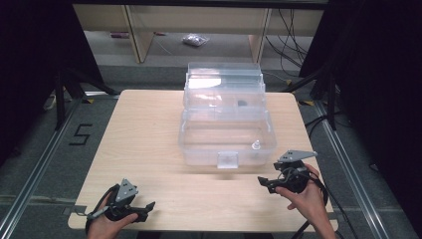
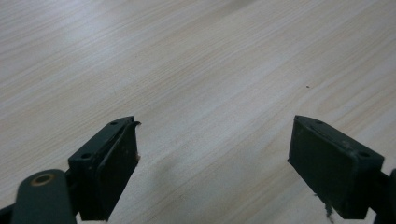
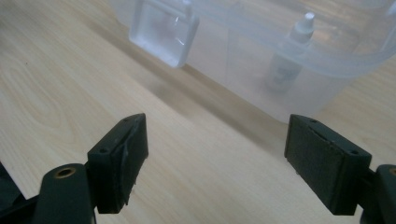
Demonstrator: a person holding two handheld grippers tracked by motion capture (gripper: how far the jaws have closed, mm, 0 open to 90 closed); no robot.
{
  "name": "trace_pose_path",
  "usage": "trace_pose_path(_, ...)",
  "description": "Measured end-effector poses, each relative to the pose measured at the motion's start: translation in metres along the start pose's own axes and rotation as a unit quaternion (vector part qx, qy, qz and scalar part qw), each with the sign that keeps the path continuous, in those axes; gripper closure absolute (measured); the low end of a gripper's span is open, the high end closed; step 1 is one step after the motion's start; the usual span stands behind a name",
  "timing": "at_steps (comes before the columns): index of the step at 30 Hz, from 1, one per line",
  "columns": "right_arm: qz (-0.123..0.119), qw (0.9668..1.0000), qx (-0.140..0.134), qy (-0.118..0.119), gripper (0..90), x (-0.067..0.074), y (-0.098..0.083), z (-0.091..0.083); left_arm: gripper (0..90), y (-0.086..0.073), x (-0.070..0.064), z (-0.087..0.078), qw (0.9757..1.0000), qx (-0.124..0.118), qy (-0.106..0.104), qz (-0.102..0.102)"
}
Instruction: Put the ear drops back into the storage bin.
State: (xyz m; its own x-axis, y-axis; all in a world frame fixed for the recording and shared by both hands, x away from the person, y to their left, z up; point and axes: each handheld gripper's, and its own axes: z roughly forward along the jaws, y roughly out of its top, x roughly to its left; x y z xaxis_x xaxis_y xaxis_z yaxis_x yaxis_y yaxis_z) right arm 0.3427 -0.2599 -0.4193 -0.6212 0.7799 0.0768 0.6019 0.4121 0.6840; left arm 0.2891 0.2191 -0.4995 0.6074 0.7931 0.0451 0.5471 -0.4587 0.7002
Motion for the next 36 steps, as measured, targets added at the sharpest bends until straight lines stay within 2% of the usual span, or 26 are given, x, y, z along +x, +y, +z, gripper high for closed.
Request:
trace_pose_path(1, 0.0, 1.0, 0.008, 0.004, 22.6, 0.0, -0.002, 0.0, 15.1, 0.0, 0.0, 0.0, 1.0, 0.0, 0.0, 0.0)
trace_pose_path(3, -0.007, 1.0, 0.0, 0.001, 22.2, 0.0, -0.008, 0.003, 15.1, 0.0, 0.0, 0.0, 1.0, 0.0, 0.0, 0.0)
trace_pose_path(5, -0.002, 0.9999, -0.01, 0.003, 22.1, 0.001, -0.013, 0.007, 15.1, 0.0, 0.0, 0.0, 1.0, 0.0, 0.0, 0.0)
trace_pose_path(6, 0.004, 1.0, 0.001, 0.006, 22.0, 0.002, -0.014, 0.006, 15.1, 0.0, 0.0, 0.0, 1.0, 0.0, 0.0, 0.0)
trace_pose_path(7, 0.002, 1.0, -0.005, 0.007, 21.9, 0.001, -0.017, 0.008, 15.1, 0.0, 0.0, 0.0, 1.0, 0.0, 0.0, 0.0)
trace_pose_path(9, 0.013, 0.9999, -0.003, 0.009, 21.9, 0.003, -0.021, 0.01, 15.1, 0.0, 0.0, 0.0, 1.0, 0.0, 0.0, 0.0)
trace_pose_path(10, 0.004, 0.9999, -0.01, 0.008, 21.7, 0.001, -0.023, 0.011, 15.1, 0.0, 0.0, 0.0, 1.0, 0.0, 0.0, 0.0)
trace_pose_path(12, 0.008, 0.9999, -0.011, 0.01, 21.3, 0.002, -0.028, 0.014, 15.1, 0.0, 0.0, 0.0, 1.0, 0.0, 0.0, 0.001)
trace_pose_path(13, 0.023, 0.9996, -0.01, 0.01, 21.2, 0.005, -0.031, 0.015, 15.1, 0.0, 0.0, 0.0, 1.0, 0.0, 0.0, 0.001)
trace_pose_path(14, 0.006, 0.9998, -0.018, 0.012, 20.9, 0.001, -0.033, 0.017, 15.1, 0.0, 0.0, 0.0, 1.0, 0.0, 0.0, 0.002)
trace_pose_path(19, 0.02, 0.9995, -0.023, 0.009, 20.4, 0.002, -0.046, 0.021, 15.1, 0.0, 0.0, 0.0, 1.0, 0.0, 0.0, 0.003)
trace_pose_path(20, 0.033, 0.9993, -0.015, 0.011, 20.4, 0.004, -0.048, 0.021, 15.1, 0.0, 0.0, 0.0, 1.0, 0.0, 0.0, 0.003)
trace_pose_path(22, 0.021, 0.9996, -0.018, 0.005, 20.4, 0.001, -0.053, 0.024, 15.1, 0.0, 0.0, 0.0, 1.0, 0.0, 0.0, 0.002)
trace_pose_path(23, 0.039, 0.9991, -0.015, 0.008, 20.3, 0.004, -0.056, 0.025, 15.1, 0.0, 0.0, 0.0, 1.0, 0.0, 0.0, 0.003)
trace_pose_path(24, 0.022, 0.9996, -0.016, 0.005, 20.2, 0.001, -0.057, 0.026, 15.1, 0.0, 0.0, 0.0, 1.0, 0.0, 0.0, 0.003)
trace_pose_path(25, 0.041, 0.9991, -0.006, 0.01, 20.1, 0.002, -0.059, 0.025, 15.1, 0.0, 0.0, 0.0, 1.0, 0.0, 0.0, 0.003)
trace_pose_path(26, 0.04, 0.9991, -0.012, 0.005, 20.1, 0.002, -0.06, 0.026, 15.1, 0.0, 0.0, 0.0, 1.0, -0.001, 0.0, 0.003)
trace_pose_path(27, 0.034, 0.9993, -0.011, 0.009, 20.1, 0.001, -0.061, 0.026, 15.1, 0.0, -0.001, 0.0, 1.0, -0.004, 0.001, -0.001)
trace_pose_path(28, 0.02, 0.9997, -0.016, 0.002, 20.0, -0.001, -0.061, 0.026, 15.1, 0.0, 0.0, 0.0, 1.0, 0.0, 0.0, 0.003)
trace_pose_path(30, 0.021, 0.9996, -0.02, 0.009, 19.0, -0.001, -0.061, 0.028, 15.1, 0.0, 0.0, 0.0, 1.0, 0.0, 0.0, 0.003)
trace_pose_path(31, 0.009, 0.9997, -0.024, 0.006, 19.0, -0.003, -0.062, 0.029, 15.1, 0.0, 0.0, 0.0, 1.0, 0.0, 0.0, 0.003)
trace_pose_path(32, 0.016, 0.9995, -0.026, 0.001, 19.0, -0.003, -0.062, 0.028, 15.1, 0.0, 0.0, 0.0, 1.0, 0.0, 0.0, 0.003)
trace_pose_path(33, 0.034, 0.9992, -0.022, -0.002, 18.8, -0.001, -0.062, 0.027, 15.1, 0.0, 0.0, 0.0, 1.0, 0.0, 0.0, 0.003)
trace_pose_path(36, 0.031, 0.9993, -0.021, 0.0, 18.3, -0.002, -0.063, 0.028, 15.1, 0.0, 0.0, 0.0, 1.0, -0.001, 0.0, 0.002)
